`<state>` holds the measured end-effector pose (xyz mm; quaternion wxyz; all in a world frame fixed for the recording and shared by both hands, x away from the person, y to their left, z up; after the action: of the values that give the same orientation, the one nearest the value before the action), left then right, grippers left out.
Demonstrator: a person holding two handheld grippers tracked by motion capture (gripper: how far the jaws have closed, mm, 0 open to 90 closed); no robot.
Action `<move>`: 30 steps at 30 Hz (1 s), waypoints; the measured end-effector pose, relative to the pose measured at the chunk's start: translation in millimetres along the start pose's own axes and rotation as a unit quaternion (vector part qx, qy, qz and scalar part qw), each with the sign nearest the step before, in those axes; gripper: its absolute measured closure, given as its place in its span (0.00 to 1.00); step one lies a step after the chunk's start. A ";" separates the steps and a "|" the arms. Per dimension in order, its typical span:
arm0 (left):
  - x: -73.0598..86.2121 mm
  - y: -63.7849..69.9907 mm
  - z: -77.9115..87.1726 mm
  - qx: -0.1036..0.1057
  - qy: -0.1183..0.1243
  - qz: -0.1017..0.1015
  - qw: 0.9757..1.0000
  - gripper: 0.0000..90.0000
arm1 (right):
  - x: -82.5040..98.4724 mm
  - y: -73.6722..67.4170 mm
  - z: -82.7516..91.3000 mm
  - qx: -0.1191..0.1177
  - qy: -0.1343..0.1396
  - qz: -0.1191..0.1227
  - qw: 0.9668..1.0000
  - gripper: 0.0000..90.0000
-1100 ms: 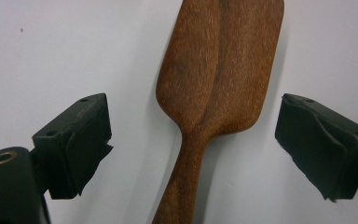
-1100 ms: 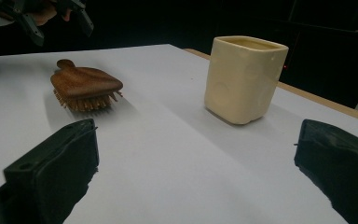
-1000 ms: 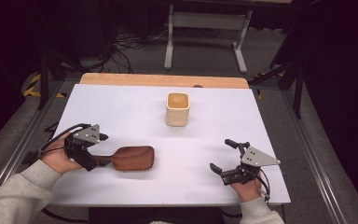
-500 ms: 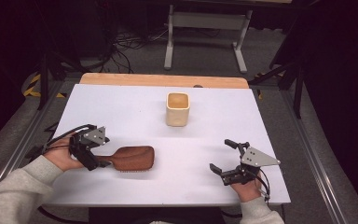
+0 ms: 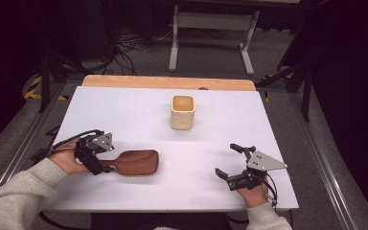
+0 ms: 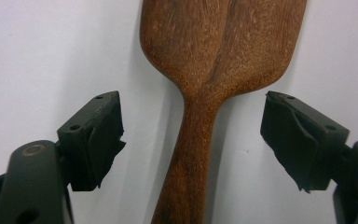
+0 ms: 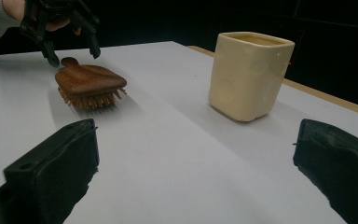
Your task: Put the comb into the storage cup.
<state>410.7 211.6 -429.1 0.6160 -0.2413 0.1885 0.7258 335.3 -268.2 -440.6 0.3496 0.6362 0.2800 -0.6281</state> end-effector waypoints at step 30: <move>-2.8 3.3 -21.4 0.022 -0.081 -0.049 0.995 0.80 | 0.1 -0.2 0.1 -0.002 0.000 0.000 1.000 0.01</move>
<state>410.3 196.6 -444.9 0.6693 -0.1774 0.1417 0.7075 335.1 -268.1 -440.7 0.3506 0.6355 0.2811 -0.6278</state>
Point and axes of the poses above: each handheld gripper's, and its own axes: z roughly backward along the jaws, x roughly out of its underside, y roughly to its right, the point moved 1 cm from there along -z, roughly forward along the jaws, and after that the axes turned 12 degrees about y, right-handed, at the moved point
